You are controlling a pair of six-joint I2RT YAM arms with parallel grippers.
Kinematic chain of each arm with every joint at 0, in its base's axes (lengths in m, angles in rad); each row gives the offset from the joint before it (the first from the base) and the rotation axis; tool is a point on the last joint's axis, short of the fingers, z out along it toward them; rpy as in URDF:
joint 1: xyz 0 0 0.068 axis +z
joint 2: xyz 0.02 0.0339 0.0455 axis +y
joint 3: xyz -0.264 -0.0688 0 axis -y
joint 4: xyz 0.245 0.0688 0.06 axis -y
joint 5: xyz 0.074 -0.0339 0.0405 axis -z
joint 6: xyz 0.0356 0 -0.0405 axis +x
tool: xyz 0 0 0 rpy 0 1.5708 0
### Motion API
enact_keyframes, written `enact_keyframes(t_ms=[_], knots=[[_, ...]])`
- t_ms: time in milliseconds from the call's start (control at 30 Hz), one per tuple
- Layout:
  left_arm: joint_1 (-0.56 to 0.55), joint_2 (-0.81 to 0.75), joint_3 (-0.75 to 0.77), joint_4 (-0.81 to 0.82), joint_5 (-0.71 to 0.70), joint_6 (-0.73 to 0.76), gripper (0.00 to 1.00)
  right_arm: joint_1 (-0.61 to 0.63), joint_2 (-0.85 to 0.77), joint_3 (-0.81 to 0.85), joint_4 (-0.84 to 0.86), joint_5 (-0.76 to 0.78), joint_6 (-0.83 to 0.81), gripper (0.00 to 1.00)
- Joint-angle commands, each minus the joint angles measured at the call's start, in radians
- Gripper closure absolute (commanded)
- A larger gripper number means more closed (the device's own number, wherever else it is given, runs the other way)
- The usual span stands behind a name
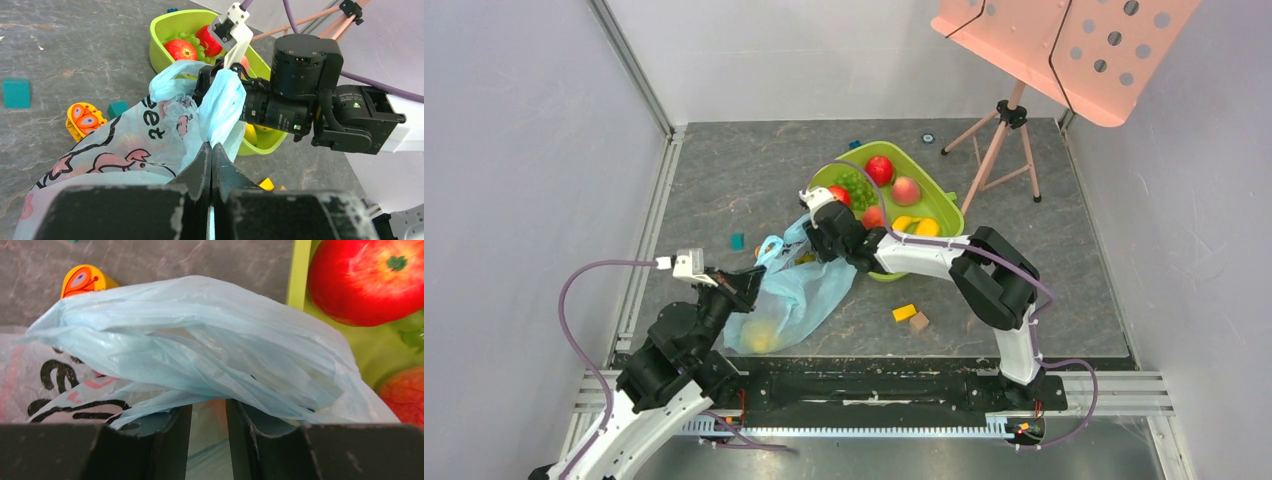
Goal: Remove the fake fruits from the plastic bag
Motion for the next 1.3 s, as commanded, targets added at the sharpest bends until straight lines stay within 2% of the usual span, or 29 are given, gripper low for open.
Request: enact_keyframes(t_ms=[0, 100, 300, 433, 567, 800, 833, 867, 900, 933, 1033, 1200, 1267], knots=[[-0.003, 0.067, 0.007, 0.222, 0.026, 0.031, 0.98, -0.087, 0.008, 0.035, -0.075, 0.14, -0.09, 0.66], [-0.003, 0.138, 0.025, 0.273, 0.075, 0.049, 0.98, -0.105, -0.03, 0.016, -0.071, 0.143, -0.093, 0.66], [-0.003, 0.2, 0.058, 0.294, 0.332, 0.08, 0.98, -0.107, -0.199, -0.192, 0.056, 0.014, -0.1, 0.69], [-0.002, 0.131, 0.025, 0.295, 0.44, 0.067, 0.98, -0.102, -0.337, -0.356, 0.118, -0.108, -0.103, 0.73], [-0.002, 0.021, -0.031, 0.287, 0.496, 0.035, 0.98, -0.08, -0.473, -0.499, 0.141, -0.215, -0.119, 0.73], [-0.003, -0.051, -0.075, 0.256, 0.58, -0.025, 0.95, -0.013, -0.665, -0.706, 0.234, -0.431, -0.165, 0.58], [-0.003, -0.053, -0.073, 0.24, 0.581, -0.03, 0.92, -0.007, -0.678, -0.719, 0.256, -0.457, -0.162, 0.56], [-0.003, -0.057, -0.07, 0.222, 0.578, -0.033, 0.85, 0.001, -0.685, -0.73, 0.274, -0.475, -0.153, 0.55], [-0.003, -0.064, -0.063, 0.206, 0.571, -0.034, 0.73, 0.009, -0.693, -0.733, 0.287, -0.476, -0.144, 0.54], [-0.003, -0.068, -0.055, 0.189, 0.566, -0.033, 0.64, 0.016, -0.696, -0.731, 0.299, -0.472, -0.133, 0.53], [-0.003, -0.073, -0.016, 0.136, 0.539, -0.031, 0.44, 0.034, -0.688, -0.704, 0.343, -0.454, -0.086, 0.49], [-0.003, -0.035, 0.1, 0.008, 0.421, -0.041, 0.28, 0.051, -0.641, -0.653, 0.403, -0.385, 0.021, 0.48], [-0.003, 0.008, 0.165, -0.045, 0.365, -0.04, 0.24, 0.051, -0.619, -0.662, 0.452, -0.354, 0.091, 0.52]])
